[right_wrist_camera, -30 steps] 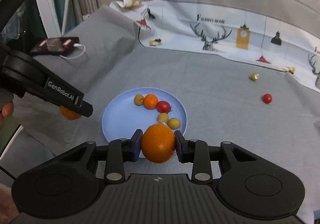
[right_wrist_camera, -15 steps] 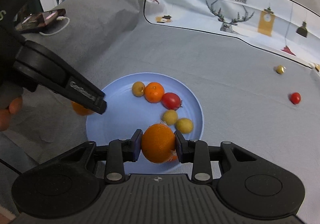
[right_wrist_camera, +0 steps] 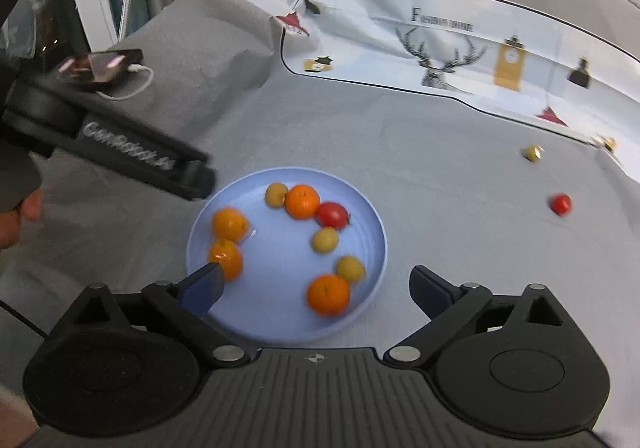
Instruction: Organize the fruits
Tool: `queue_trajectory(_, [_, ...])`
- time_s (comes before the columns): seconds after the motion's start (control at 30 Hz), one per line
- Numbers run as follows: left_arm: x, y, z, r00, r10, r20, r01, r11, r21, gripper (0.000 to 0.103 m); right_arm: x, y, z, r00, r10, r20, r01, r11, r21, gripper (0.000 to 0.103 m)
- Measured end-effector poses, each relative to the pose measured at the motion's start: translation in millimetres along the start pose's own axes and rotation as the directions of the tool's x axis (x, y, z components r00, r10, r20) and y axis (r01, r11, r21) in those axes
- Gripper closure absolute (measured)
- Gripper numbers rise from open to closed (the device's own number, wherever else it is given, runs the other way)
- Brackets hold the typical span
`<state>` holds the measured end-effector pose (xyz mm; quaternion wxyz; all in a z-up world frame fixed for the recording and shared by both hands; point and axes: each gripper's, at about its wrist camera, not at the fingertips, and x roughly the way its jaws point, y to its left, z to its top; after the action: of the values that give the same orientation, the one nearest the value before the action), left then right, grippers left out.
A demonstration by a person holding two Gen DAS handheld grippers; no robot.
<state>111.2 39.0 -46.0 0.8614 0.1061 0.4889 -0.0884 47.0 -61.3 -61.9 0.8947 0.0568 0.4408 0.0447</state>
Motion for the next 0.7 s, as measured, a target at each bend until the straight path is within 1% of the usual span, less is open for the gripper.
queue_trajectory(0.03, [-8,1,-9,1.0,0.017,-0.002,-0.017,1.0,-0.013,0.0,-10,1,-5,1.0,-0.007,0.002,0.007,1.0,0.011,0.002])
queue_trajectory(0.1, [-19,2,-23,0.999,0.027,-0.022,-0.028,0.999,-0.031,0.0,-28,3,-17,1.0,-0.019,0.018,0.019,0.999,0.029,0.001])
queue_trajectory(0.23, [-38,-2,-44,0.999,0.015,-0.043,-0.017,0.998,-0.058,0.0,-56,13,-26,0.996,-0.05,0.079,0.051,0.999,-0.012,0.001])
queue_trajectory(0.43, [-79,-8,-63,0.999,0.022,0.04,-0.021,0.999,-0.048,0.0,-98,18,-34,0.98,-0.095,0.177,0.097,0.995,-0.002,0.001])
queue_trajectory(0.7, [-112,-26,-82,0.995,0.015,0.095,-0.015,1.0,-0.004,0.0,-143,28,-56,0.956,-0.119,0.268,0.136,0.99,-0.046,0.001])
